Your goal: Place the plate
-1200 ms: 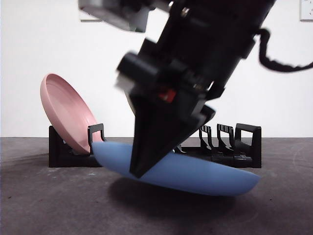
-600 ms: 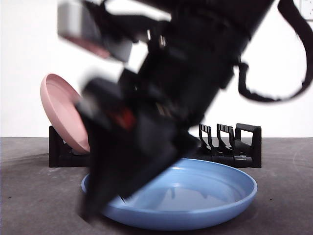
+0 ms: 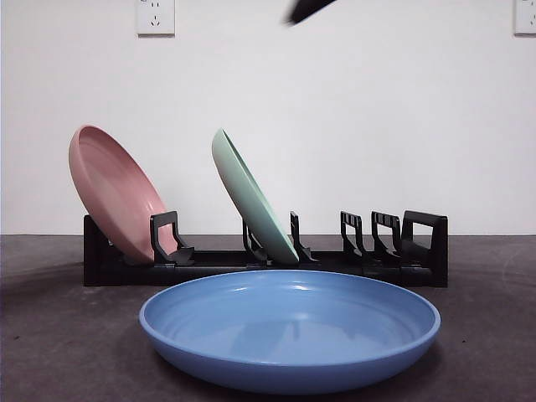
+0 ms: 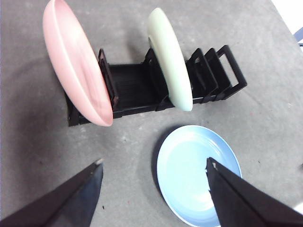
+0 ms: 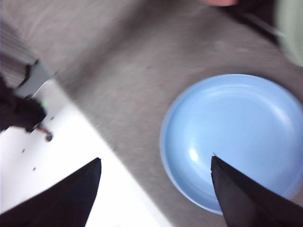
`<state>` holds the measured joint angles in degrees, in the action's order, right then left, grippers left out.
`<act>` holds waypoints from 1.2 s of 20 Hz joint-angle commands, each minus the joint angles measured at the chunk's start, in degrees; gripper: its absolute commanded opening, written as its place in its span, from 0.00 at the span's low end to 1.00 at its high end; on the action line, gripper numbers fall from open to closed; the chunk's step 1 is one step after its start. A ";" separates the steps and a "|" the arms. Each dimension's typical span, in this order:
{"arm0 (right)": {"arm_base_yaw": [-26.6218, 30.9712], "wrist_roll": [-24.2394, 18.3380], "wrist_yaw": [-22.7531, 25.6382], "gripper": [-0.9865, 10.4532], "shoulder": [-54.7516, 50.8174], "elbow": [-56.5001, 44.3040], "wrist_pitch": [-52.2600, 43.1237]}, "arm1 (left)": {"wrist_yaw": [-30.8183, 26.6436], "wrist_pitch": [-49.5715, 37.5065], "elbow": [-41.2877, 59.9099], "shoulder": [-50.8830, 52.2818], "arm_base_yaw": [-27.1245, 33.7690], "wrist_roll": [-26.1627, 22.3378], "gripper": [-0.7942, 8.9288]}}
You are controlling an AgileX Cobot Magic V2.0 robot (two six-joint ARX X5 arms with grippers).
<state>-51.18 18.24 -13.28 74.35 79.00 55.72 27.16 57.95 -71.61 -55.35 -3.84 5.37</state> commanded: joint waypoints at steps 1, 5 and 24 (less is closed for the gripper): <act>4.11 -2.05 0.22 0.40 -0.74 2.99 4.24 | -3.61 -1.03 -1.05 -2.40 -0.26 0.79 0.44; 12.11 -4.81 0.20 0.40 -2.75 3.41 9.22 | -11.41 -4.09 -1.46 -8.22 -1.44 2.25 0.51; 16.61 -11.23 2.95 0.40 -2.93 3.41 12.07 | -38.23 5.79 -37.24 -47.76 -12.98 2.19 0.50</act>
<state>-34.17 7.86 -10.46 70.91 81.34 68.01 -10.66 63.81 -106.85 -102.06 -16.47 7.27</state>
